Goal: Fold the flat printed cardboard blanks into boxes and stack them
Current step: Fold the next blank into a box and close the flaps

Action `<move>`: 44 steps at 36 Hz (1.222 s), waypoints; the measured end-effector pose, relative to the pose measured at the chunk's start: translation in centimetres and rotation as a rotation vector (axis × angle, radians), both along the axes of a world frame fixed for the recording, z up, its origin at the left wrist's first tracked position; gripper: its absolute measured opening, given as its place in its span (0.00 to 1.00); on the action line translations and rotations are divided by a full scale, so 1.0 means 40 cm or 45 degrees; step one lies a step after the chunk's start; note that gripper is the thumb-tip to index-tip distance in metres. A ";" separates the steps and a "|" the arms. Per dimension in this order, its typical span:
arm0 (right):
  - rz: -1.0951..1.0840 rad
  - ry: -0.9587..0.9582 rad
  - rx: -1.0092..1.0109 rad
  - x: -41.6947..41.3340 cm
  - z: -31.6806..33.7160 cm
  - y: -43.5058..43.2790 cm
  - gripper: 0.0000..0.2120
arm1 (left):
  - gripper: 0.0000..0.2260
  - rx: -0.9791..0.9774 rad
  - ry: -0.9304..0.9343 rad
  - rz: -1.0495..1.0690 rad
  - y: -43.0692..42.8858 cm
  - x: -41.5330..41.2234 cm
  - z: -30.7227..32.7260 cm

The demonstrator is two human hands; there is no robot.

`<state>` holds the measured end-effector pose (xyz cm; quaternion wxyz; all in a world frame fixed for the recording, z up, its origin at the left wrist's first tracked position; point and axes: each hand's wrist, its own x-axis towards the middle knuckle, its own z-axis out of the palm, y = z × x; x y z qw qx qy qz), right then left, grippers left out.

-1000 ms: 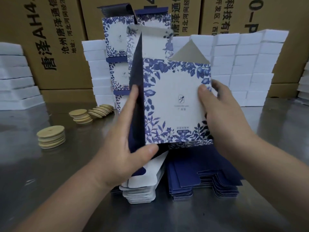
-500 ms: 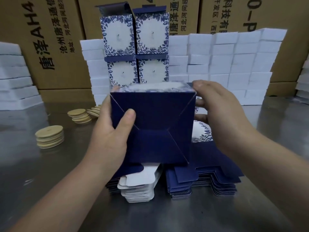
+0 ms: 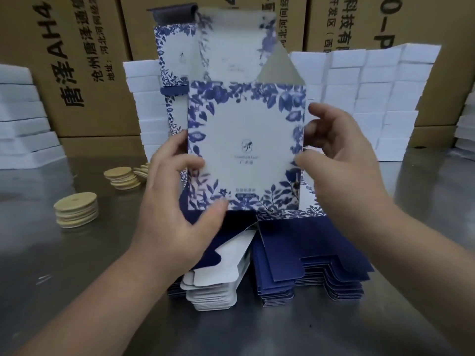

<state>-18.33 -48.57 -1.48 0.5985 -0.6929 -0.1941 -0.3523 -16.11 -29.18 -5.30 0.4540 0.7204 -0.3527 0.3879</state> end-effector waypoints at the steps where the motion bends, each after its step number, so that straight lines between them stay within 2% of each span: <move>1: -0.026 0.006 0.020 0.002 -0.001 -0.003 0.21 | 0.14 -0.098 0.044 -0.061 0.001 0.000 -0.002; 3: -0.083 -0.007 0.049 0.001 0.001 -0.007 0.15 | 0.13 -0.253 0.069 -0.064 0.001 0.000 -0.003; 6: -0.124 0.005 0.009 -0.003 0.010 -0.008 0.17 | 0.17 -0.328 0.105 -0.051 0.001 0.001 0.003; 9: -0.116 0.019 -0.147 -0.008 0.009 -0.005 0.20 | 0.24 -0.291 0.206 -0.150 -0.001 -0.005 0.011; 15: 0.034 0.033 -0.346 -0.023 0.009 0.007 0.24 | 0.32 -0.164 0.260 -0.266 -0.006 -0.014 0.019; 18: 0.035 -0.014 -0.419 -0.024 0.006 0.007 0.21 | 0.32 -0.152 0.299 -0.297 -0.005 -0.018 0.022; 22: -0.005 -0.033 -0.495 -0.021 -0.001 0.001 0.19 | 0.28 -0.113 0.296 -0.244 -0.002 -0.022 0.023; 26: 0.062 0.001 -0.446 -0.020 -0.001 0.008 0.15 | 0.19 -0.087 0.228 -0.148 -0.002 -0.020 0.020; 29: 0.054 -0.007 -0.430 -0.016 -0.003 0.005 0.16 | 0.12 -0.132 0.240 -0.174 -0.001 -0.013 0.021; 30: 0.084 0.022 -0.362 -0.011 -0.002 0.003 0.18 | 0.11 -0.168 0.237 -0.170 0.000 -0.007 0.020; 32: 0.187 0.115 -0.151 0.000 0.001 -0.005 0.23 | 0.16 -0.375 0.367 -0.269 0.001 -0.005 0.025; 33: 0.215 0.149 -0.074 0.004 0.005 -0.007 0.21 | 0.18 -0.415 0.387 -0.270 0.003 -0.004 0.026; 36: 0.253 0.137 0.079 0.012 0.013 -0.008 0.08 | 0.13 -0.435 0.403 -0.230 0.004 0.003 0.027; 40: 0.260 0.195 0.185 0.024 0.012 -0.010 0.18 | 0.12 -0.574 0.544 -0.366 0.006 0.005 0.032; 44: 0.276 0.230 0.167 0.020 0.008 -0.007 0.24 | 0.19 -0.643 0.660 -0.494 0.000 0.004 0.030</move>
